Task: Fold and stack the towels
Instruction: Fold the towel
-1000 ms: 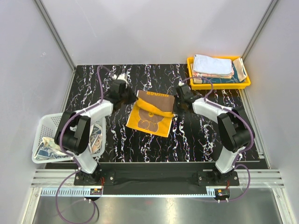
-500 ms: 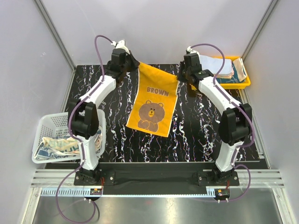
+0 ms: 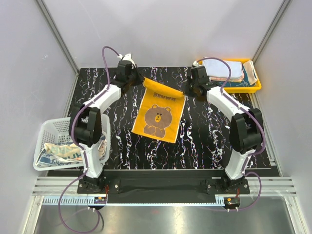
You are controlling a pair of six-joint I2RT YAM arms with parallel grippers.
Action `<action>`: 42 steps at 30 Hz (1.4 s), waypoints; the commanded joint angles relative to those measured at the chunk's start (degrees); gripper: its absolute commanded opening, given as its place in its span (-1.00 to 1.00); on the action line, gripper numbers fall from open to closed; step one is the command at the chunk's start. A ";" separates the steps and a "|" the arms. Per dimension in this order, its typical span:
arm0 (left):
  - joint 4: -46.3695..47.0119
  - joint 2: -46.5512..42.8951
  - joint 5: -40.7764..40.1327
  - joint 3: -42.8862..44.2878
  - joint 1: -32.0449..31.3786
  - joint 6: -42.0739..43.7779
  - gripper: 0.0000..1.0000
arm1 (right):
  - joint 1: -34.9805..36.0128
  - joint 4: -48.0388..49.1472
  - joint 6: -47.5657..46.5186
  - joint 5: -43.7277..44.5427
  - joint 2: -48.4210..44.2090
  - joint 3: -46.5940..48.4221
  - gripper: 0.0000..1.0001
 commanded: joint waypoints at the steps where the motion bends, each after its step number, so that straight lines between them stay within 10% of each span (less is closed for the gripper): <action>1: 4.70 -6.33 -1.70 -3.96 0.86 -0.01 -1.00 | 0.88 1.39 1.18 -1.08 -5.93 -3.11 -1.00; 42: 7.27 -25.32 -1.35 -31.84 0.07 -4.23 -1.00 | 11.52 1.22 5.49 3.23 -17.97 -18.85 -1.00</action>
